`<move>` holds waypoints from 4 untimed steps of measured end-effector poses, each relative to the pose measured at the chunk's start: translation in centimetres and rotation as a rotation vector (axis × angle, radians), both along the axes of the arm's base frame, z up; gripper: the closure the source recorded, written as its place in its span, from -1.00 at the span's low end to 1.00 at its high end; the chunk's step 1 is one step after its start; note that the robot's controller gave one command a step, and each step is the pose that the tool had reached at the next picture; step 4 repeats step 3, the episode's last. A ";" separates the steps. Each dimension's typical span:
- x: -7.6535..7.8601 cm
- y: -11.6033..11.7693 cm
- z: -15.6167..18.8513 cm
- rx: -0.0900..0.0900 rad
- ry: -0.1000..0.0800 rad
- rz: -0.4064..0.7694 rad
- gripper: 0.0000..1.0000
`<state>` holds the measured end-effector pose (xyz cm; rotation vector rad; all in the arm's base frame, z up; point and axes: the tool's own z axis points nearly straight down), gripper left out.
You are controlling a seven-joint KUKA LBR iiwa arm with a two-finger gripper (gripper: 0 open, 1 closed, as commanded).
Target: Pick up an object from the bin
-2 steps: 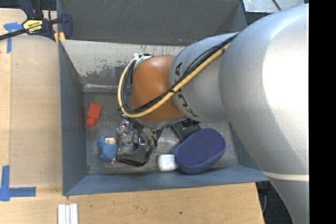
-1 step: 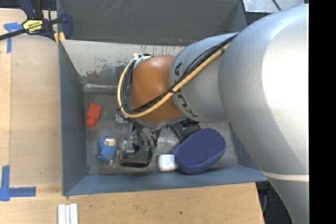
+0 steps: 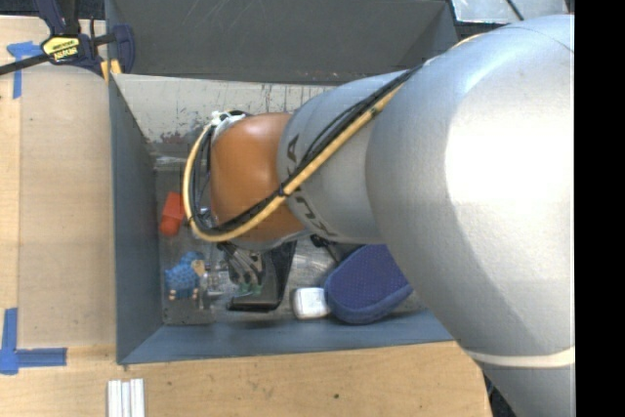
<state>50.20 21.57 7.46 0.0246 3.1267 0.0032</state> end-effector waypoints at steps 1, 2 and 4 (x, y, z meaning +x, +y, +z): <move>0.2 0.0 0.1 0.006 -0.008 -0.004 1.00; 0.3 -1.9 11.5 0.001 0.005 -0.001 1.00; 1.2 -2.6 22.0 0.002 0.003 -0.011 1.00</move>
Offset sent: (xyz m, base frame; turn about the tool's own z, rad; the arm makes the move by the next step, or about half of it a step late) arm 0.0000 0.0000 0.0000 0.0000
